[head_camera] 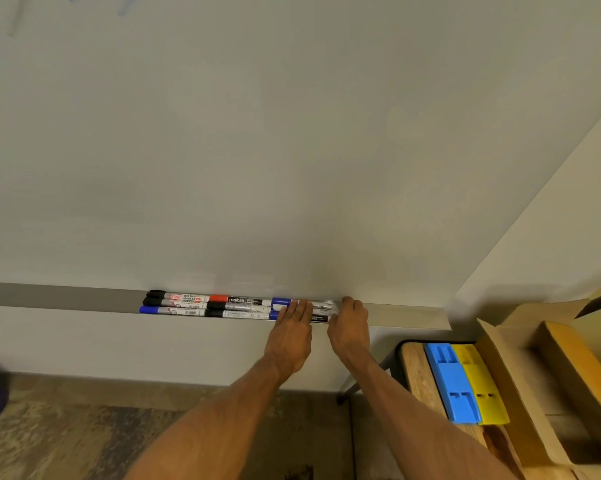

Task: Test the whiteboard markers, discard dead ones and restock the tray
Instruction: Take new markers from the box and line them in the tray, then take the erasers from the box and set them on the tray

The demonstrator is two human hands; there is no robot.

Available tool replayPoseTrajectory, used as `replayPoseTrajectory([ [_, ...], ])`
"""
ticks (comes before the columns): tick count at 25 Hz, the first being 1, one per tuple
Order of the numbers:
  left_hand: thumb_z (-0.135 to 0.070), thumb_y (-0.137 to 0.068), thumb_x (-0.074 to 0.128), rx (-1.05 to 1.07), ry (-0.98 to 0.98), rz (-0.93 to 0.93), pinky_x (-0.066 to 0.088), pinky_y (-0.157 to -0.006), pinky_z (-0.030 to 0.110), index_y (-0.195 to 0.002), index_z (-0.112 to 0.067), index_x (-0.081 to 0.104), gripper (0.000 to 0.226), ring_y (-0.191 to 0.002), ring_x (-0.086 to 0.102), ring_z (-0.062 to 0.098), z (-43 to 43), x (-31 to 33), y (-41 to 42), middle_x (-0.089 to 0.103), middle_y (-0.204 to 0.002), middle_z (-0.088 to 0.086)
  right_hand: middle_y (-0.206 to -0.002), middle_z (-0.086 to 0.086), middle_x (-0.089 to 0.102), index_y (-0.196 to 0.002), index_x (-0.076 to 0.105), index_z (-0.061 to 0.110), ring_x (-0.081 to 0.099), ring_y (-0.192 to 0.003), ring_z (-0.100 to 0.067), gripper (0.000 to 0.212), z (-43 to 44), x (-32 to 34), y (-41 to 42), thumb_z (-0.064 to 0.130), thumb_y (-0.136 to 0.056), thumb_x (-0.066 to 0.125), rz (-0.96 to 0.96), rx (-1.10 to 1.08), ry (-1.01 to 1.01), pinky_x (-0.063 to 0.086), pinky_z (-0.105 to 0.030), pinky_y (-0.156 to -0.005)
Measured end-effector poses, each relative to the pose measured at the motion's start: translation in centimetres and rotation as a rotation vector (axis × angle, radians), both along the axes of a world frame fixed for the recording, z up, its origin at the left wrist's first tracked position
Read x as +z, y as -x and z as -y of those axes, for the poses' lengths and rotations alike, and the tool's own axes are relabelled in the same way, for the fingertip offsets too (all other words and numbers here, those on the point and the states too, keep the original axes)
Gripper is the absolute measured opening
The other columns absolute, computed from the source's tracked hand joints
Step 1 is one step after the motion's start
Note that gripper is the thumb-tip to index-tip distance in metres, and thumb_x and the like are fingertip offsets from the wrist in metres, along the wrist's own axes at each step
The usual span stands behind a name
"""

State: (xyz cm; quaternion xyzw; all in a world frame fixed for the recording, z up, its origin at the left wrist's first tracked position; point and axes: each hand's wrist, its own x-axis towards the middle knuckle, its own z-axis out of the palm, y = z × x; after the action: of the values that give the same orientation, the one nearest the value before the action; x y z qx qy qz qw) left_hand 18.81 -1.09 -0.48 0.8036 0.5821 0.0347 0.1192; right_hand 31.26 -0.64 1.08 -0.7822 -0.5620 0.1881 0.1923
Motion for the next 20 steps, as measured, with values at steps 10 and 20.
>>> replayPoseTrajectory([
  [10,-0.039,-0.104,0.024,-0.241,-0.017,-0.109,0.001,-0.12,0.04,-0.152,-0.014,0.003,0.059,-0.147,0.0,0.021,0.5,4.1,-6.0,0.001,-0.16,0.005,-0.15,-0.018,0.028,-0.144,0.024,0.004,0.023,-0.139,-0.033,0.061,5.1,0.8,-5.7,0.045,-0.099,0.032,0.344,0.004,0.007,0.014,-0.042,-0.115],
  [20,-0.034,-0.105,0.022,-0.544,-0.025,-0.077,0.0,-0.12,0.039,-0.153,-0.014,0.007,0.054,-0.147,0.001,0.018,2.3,4.8,-14.5,0.004,-0.16,0.004,-0.156,-0.012,0.016,-0.148,0.016,0.007,0.009,-0.144,-0.027,0.068,10.0,1.0,-11.9,0.052,-0.098,0.026,0.327,-0.273,0.085,0.003,-0.043,-0.117],
])
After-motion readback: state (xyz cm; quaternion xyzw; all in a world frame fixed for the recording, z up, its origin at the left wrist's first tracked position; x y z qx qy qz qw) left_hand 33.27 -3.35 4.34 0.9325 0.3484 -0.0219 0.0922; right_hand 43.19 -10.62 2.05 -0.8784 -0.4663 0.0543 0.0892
